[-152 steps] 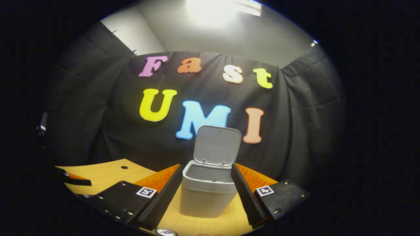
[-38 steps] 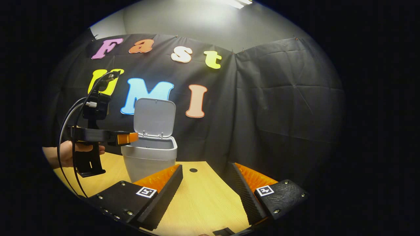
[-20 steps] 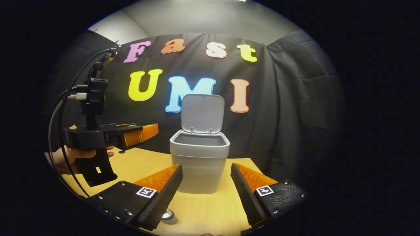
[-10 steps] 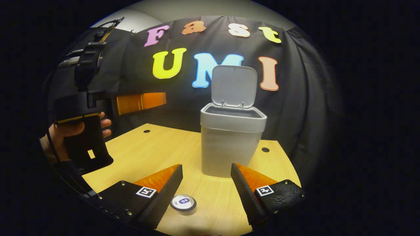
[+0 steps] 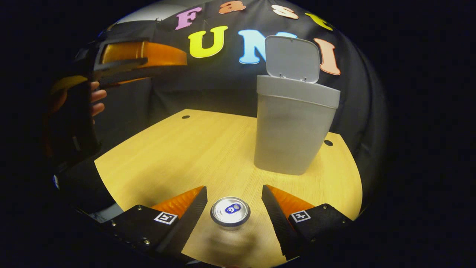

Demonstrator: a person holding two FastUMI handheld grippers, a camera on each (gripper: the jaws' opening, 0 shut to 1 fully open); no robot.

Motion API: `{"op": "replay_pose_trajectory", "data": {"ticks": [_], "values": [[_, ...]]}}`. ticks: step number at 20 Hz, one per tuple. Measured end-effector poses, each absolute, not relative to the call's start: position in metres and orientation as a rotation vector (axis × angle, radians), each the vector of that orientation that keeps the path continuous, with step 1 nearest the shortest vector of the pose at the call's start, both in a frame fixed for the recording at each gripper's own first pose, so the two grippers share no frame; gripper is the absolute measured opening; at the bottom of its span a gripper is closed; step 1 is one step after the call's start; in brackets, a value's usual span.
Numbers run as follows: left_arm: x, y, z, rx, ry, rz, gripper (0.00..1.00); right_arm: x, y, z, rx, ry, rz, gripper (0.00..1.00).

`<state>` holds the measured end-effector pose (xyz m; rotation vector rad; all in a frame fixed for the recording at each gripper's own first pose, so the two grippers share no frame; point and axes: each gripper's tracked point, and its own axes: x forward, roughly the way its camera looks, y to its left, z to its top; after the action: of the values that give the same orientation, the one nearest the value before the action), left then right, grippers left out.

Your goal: Press the lid of the desktop garbage bin to open it, pick up the crumpled paper on the desktop and throw it into the bin, then pick up the pop can on the desktop and drop it into the bin, and finally close the garbage bin lid.

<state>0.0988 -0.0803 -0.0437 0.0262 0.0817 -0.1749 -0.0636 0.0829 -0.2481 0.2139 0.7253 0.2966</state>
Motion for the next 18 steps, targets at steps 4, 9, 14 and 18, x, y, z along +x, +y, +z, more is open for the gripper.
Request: {"op": "replay_pose_trajectory", "data": {"ticks": [4, 9, 14, 18], "values": [[0.089, -0.075, -0.045, 0.053, 0.089, -0.170, 0.96, -0.066, 0.089, -0.268, 0.191, 0.779, 0.321, 0.95], [0.085, -0.074, -0.040, 0.053, 0.090, -0.168, 0.96, -0.072, 0.098, -0.282, 0.183, 0.826, 0.336, 0.95], [0.083, -0.078, -0.046, 0.044, 0.106, -0.172, 0.95, -0.076, 0.101, -0.292, 0.198, 0.854, 0.341, 0.86], [0.081, -0.078, -0.049, 0.032, 0.112, -0.167, 0.96, -0.077, 0.098, -0.287, 0.191, 0.845, 0.340, 0.84]]}}
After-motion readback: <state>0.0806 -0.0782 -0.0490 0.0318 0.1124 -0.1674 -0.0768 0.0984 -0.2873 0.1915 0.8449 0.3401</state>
